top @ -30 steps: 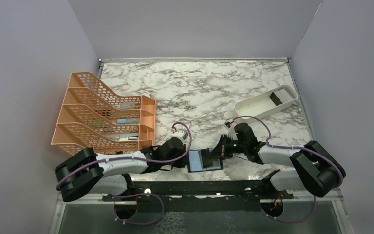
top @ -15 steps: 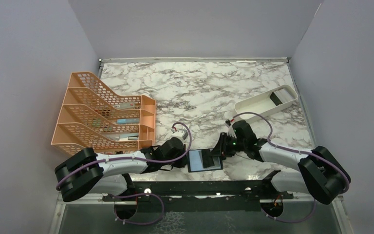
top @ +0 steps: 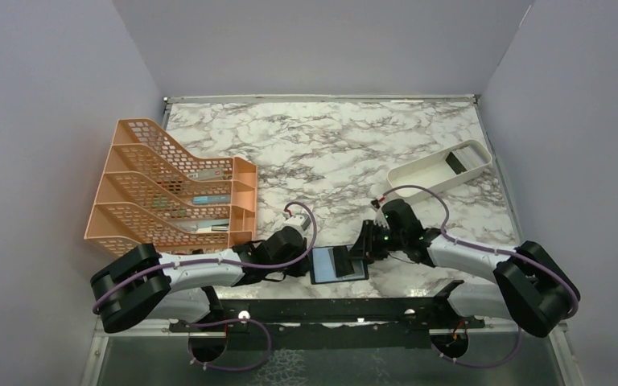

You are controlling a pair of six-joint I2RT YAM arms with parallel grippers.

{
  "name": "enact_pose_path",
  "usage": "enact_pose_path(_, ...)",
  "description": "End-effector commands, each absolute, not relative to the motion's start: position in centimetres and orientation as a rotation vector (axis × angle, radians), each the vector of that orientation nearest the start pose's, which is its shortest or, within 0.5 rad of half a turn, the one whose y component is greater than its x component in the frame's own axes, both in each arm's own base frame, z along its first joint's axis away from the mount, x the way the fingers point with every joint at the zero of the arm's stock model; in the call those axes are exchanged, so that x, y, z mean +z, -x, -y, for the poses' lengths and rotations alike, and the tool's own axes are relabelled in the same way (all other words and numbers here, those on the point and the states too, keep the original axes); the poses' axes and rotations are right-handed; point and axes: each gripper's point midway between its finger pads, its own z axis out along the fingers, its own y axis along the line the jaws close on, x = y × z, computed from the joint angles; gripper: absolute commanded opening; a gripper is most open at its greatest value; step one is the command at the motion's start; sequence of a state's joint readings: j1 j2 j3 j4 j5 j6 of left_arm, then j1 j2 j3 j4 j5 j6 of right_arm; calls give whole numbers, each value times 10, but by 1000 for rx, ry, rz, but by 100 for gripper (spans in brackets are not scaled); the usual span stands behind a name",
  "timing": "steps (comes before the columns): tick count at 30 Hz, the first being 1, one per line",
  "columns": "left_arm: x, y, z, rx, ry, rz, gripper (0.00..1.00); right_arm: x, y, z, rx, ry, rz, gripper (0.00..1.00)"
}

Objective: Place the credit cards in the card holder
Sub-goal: Insert the credit card into the card holder.

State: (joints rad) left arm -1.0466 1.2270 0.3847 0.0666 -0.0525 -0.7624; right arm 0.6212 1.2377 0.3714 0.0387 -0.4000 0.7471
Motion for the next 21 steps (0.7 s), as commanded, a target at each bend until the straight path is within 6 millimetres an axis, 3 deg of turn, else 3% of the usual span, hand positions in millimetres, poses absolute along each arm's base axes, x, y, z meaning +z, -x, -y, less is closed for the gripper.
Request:
enact_pose_path(1,24,-130,269,-816,-324,-2475,0,24,-159,-240,1058,71,-2641,29)
enact_pose_path(21,26,-131,276,-835,-330,-2475,0,21,-140,-275,1221,125,-2652,29)
